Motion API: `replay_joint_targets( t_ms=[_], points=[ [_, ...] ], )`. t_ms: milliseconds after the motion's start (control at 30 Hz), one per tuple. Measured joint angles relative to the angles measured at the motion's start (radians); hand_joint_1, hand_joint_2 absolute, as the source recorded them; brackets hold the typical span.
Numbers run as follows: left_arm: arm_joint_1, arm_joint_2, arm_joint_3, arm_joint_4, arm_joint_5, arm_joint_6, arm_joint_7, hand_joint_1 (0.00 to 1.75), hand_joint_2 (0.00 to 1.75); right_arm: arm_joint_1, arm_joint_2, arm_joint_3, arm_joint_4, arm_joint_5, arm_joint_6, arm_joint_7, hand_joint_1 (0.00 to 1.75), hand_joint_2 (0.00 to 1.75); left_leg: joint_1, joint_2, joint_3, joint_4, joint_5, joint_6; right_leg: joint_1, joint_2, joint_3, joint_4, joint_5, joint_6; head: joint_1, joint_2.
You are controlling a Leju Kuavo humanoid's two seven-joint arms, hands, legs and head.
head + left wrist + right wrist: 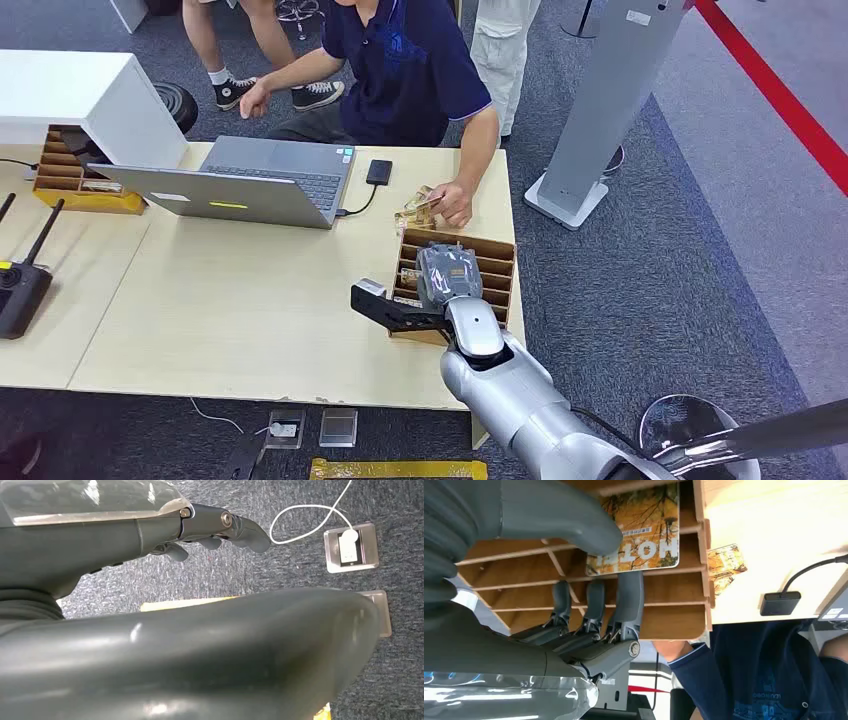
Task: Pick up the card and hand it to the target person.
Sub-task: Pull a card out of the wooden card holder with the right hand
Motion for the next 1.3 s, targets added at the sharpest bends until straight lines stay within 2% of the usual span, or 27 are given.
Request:
replay_joint_targets(
  t_ms=[633,1300],
  points=[
    [0.000,0.000,0.000,0.000,-0.005,0.000,0.003,0.00,0.00,0.001,0.008,-0.001,0.006,0.001,-0.033,0.000,1.56,1.75,0.000,0.000,0.000,0.000,0.000,0.000,0.000,0.000,0.000,0.000,0.000,0.000,0.000,0.000],
    [0.002,0.000,0.002,0.000,-0.005,0.005,0.013,0.00,0.00,0.024,-0.013,-0.011,-0.102,-0.020,-0.064,0.003,1.52,1.75,0.000,0.000,0.000,0.000,0.000,0.000,0.000,0.000,0.000,0.000,0.000,0.000,0.000,0.000]
  ],
)
